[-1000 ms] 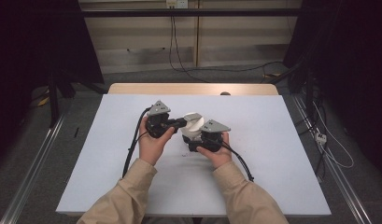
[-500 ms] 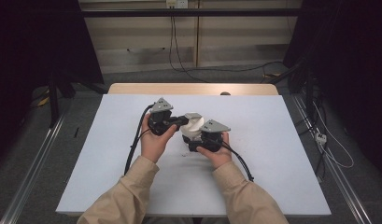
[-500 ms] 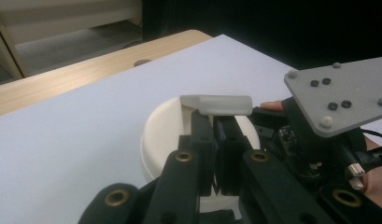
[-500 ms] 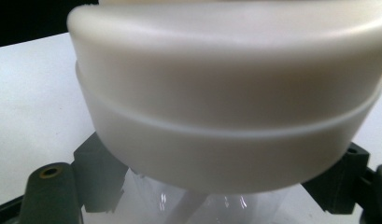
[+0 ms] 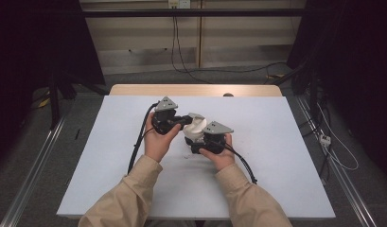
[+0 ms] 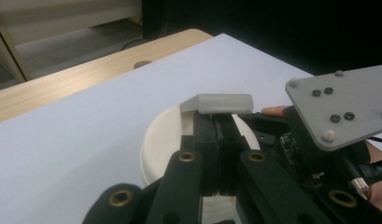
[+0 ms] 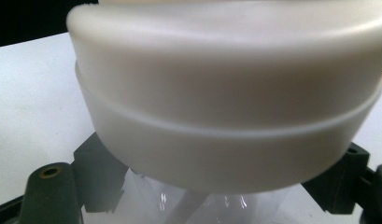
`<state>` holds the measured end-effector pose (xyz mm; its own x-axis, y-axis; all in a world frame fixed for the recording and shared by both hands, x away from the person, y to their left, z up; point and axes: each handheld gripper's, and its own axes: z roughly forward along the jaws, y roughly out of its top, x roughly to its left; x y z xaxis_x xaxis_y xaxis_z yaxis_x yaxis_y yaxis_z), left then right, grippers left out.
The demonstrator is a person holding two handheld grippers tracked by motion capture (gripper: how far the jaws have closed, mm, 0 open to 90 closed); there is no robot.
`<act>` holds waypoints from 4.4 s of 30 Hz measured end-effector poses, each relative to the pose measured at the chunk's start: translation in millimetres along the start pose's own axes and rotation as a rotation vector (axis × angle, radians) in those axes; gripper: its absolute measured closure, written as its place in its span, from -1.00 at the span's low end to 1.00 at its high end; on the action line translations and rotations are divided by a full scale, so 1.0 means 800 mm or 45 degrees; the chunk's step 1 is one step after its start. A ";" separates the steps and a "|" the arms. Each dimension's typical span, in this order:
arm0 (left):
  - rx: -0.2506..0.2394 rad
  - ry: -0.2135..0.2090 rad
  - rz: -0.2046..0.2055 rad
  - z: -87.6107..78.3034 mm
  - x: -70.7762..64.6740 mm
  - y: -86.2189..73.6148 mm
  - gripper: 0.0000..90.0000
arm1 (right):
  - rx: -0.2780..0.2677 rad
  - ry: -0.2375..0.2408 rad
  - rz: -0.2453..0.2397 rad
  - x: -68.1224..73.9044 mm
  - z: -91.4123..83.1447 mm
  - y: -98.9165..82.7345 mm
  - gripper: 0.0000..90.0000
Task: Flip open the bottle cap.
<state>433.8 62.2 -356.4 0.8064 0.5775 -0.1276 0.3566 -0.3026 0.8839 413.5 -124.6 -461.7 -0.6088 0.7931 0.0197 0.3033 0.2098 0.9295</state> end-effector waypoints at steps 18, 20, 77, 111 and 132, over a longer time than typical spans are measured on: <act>0.008 0.001 0.018 0.008 -0.001 0.009 1.00 | 0.003 0.000 0.003 0.000 0.000 0.000 -0.59; 0.014 0.002 0.020 0.008 -0.001 0.011 1.00 | 0.004 0.000 0.005 0.000 0.000 0.000 -0.59; 0.033 -0.001 0.032 0.041 -0.001 0.046 1.00 | 0.005 0.003 0.013 -0.002 0.001 0.000 -0.59; 0.040 -0.012 0.021 0.063 0.002 0.052 1.00 | 0.008 0.001 0.015 -0.002 0.001 0.000 -0.58; 0.060 -0.022 0.033 0.074 0.000 0.052 1.00 | 0.015 0.001 0.001 -0.001 0.001 0.000 -0.58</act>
<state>476.3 4.7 -345.7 0.8235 0.5560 -0.1128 0.3568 -0.3529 0.8650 414.8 -124.7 -461.7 -0.6092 0.7927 0.0205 0.3124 0.2161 0.9250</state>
